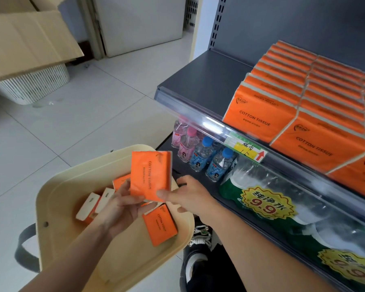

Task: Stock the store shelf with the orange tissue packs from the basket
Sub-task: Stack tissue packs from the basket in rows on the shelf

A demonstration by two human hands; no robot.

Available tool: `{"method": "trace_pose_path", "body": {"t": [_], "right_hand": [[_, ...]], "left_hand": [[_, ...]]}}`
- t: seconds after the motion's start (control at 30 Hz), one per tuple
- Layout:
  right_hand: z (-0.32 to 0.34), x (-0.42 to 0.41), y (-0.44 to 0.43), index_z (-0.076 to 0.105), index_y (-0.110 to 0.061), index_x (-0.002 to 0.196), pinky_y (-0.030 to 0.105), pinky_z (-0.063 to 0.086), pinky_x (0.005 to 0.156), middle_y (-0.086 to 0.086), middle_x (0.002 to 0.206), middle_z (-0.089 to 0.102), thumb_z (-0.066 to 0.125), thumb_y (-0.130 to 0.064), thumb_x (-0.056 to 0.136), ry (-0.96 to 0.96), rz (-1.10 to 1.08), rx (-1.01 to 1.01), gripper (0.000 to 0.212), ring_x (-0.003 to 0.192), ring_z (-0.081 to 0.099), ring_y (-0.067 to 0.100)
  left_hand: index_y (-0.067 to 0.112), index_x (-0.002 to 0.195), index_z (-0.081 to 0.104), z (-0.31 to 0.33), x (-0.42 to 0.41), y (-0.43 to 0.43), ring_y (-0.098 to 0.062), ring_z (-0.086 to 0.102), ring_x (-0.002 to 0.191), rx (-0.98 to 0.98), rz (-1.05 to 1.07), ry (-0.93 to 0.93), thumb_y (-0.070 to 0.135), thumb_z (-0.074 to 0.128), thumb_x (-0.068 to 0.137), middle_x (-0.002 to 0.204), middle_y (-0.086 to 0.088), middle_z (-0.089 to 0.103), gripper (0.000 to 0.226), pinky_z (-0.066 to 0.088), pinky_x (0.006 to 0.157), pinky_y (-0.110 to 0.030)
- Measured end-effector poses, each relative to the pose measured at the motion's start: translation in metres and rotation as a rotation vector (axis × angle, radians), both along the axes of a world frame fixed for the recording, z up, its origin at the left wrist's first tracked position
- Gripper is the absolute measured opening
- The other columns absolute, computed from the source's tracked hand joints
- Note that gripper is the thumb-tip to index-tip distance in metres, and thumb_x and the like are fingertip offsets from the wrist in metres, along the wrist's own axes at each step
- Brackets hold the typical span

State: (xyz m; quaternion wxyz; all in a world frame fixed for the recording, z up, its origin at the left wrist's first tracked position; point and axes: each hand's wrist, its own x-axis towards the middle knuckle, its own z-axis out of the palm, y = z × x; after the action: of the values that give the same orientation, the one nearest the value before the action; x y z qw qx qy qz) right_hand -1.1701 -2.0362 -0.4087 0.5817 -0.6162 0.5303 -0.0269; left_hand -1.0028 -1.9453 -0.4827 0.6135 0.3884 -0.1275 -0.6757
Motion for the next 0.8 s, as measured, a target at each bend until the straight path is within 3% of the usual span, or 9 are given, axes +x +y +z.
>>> {"method": "trace_pose_path", "body": {"t": [0.1,0.2,0.27,0.33,0.4,0.47,0.6,0.73,0.8], "right_hand": [[0.001,0.001,0.0,0.06,-0.028,0.095,0.038,0.056,0.086,-0.007,0.098,0.069,0.08,-0.026,0.075,-0.119,-0.069,-0.059,0.029,0.09,0.065,0.008],[0.006,-0.001,-0.009,0.059,-0.022,0.097,0.035,0.055,0.08,-0.008,0.093,0.067,0.078,-0.024,0.075,-0.046,-0.096,-0.308,0.029,0.085,0.065,0.012],[0.009,-0.002,-0.015,0.057,-0.023,0.098,0.034,0.053,0.079,-0.01,0.093,0.065,0.076,-0.028,0.076,0.015,-0.041,-0.429,0.03,0.086,0.064,0.012],[0.01,-0.003,-0.019,0.056,-0.025,0.101,0.037,0.053,0.082,-0.009,0.094,0.064,0.075,-0.031,0.077,0.02,-0.016,-0.447,0.031,0.087,0.063,0.012],[0.008,-0.003,-0.022,0.054,-0.025,0.103,0.039,0.052,0.083,-0.008,0.097,0.064,0.074,-0.031,0.078,0.055,0.027,-0.473,0.032,0.09,0.062,0.014],[0.004,-0.003,-0.026,0.053,-0.025,0.105,0.04,0.053,0.084,-0.006,0.099,0.064,0.072,-0.031,0.079,0.104,0.08,-0.5,0.033,0.092,0.061,0.015],[-0.002,-0.002,-0.029,0.053,-0.025,0.108,0.039,0.053,0.081,-0.004,0.104,0.06,0.071,-0.033,0.08,0.189,0.166,-0.544,0.035,0.093,0.059,0.017],[-0.006,-0.003,-0.035,0.053,-0.024,0.114,0.038,0.053,0.081,-0.003,0.105,0.059,0.069,-0.03,0.08,0.253,0.222,-0.515,0.038,0.095,0.059,0.019],[-0.006,-0.004,-0.038,0.053,-0.023,0.113,0.04,0.053,0.081,-0.002,0.104,0.06,0.069,-0.029,0.08,0.274,0.236,-0.493,0.038,0.094,0.06,0.02]], "left_hand": [[0.003,0.125,0.054,0.003,-0.019,-0.008,-0.035,0.062,0.11,0.01,-0.06,0.04,0.004,0.09,0.048,0.123,-0.02,0.062,0.086,0.058,0.075,-0.043],[0.01,0.117,0.058,-0.005,-0.021,-0.017,-0.029,0.063,0.109,0.082,-0.046,-0.152,0.026,0.093,0.048,0.116,-0.013,0.066,0.079,0.057,0.071,-0.041],[0.016,0.112,0.058,-0.024,-0.009,-0.025,-0.026,0.064,0.104,0.244,0.083,-0.434,0.033,0.086,0.061,0.111,-0.011,0.066,0.061,0.055,0.075,-0.04],[0.017,0.115,0.057,-0.052,0.01,-0.03,-0.028,0.062,0.105,0.442,0.201,-0.835,0.025,0.074,0.079,0.114,-0.011,0.063,0.041,0.052,0.084,-0.043],[0.014,0.126,0.053,-0.081,0.031,-0.035,-0.032,0.054,0.113,0.562,0.144,-1.283,0.019,0.069,0.082,0.126,-0.015,0.055,0.046,0.046,0.095,-0.045],[0.012,0.14,0.041,-0.102,0.049,-0.041,-0.04,0.042,0.125,0.591,-0.024,-1.541,0.012,0.062,0.083,0.143,-0.018,0.039,0.06,0.036,0.105,-0.046],[0.016,0.15,0.018,-0.123,0.067,-0.054,-0.038,0.033,0.134,0.693,-0.397,-1.745,0.019,0.052,0.089,0.152,-0.014,0.028,0.069,0.025,0.11,-0.043],[0.029,0.132,0.053,-0.13,0.064,-0.055,-0.03,0.051,0.121,0.669,-0.576,-1.767,0.056,0.051,0.088,0.128,-0.013,0.059,0.052,0.034,0.104,-0.036],[0.025,0.116,0.066,-0.135,0.055,-0.049,-0.034,0.052,0.116,0.687,-0.447,-1.731,0.054,0.058,0.086,0.119,-0.019,0.06,0.043,0.036,0.103,-0.038]]}}
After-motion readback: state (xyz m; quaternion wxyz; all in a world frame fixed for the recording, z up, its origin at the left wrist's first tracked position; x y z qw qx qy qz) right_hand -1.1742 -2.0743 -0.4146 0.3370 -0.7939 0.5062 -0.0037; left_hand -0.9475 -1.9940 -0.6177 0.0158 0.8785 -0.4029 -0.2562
